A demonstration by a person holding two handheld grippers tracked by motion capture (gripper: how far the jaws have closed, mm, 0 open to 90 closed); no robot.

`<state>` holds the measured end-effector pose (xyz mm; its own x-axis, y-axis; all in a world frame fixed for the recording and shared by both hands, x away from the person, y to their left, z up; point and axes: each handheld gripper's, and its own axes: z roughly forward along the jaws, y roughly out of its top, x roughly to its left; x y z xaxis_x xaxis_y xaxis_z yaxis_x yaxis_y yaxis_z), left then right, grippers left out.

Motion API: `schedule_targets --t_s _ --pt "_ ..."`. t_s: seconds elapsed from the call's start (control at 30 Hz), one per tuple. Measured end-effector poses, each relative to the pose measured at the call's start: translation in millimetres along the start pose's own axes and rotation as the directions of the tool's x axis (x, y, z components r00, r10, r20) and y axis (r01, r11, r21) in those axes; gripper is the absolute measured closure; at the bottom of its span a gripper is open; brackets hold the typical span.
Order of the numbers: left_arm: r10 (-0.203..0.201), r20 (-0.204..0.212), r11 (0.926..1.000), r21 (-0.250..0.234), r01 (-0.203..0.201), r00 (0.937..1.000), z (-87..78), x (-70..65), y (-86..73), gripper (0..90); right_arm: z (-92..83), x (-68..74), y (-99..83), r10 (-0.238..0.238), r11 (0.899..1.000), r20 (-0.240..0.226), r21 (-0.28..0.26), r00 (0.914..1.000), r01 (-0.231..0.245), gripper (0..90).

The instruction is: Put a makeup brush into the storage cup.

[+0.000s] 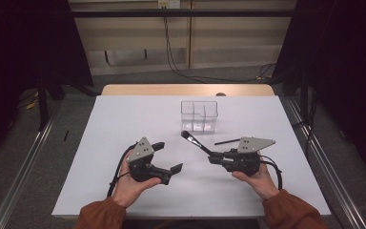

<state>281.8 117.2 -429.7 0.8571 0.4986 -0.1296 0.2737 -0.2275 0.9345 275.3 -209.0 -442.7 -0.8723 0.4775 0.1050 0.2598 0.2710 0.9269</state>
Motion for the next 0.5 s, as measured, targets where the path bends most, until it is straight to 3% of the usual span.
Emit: schedule_targets --t_s 0.1,0.27,0.5 --pt "-0.007 0.012 1.0000 -0.006 0.007 0.9999 4.2 -0.6 2.0 1.8 0.2 0.0 0.5 -0.002 1.000 0.001 -0.008 1.0000 0.002 79.8" --pt "0.032 0.016 0.9994 -0.015 -0.032 0.9994 11.2 -5.2 7.7 4.6 1.4 0.2 0.9 -0.006 1.000 0.002 -0.011 1.0000 0.006 79.8" --pt "0.023 0.033 0.9995 -0.020 -0.023 0.9992 29.2 -10.9 11.1 9.2 1.5 1.4 1.3 -0.010 1.000 0.004 -0.016 0.9999 0.010 79.8"
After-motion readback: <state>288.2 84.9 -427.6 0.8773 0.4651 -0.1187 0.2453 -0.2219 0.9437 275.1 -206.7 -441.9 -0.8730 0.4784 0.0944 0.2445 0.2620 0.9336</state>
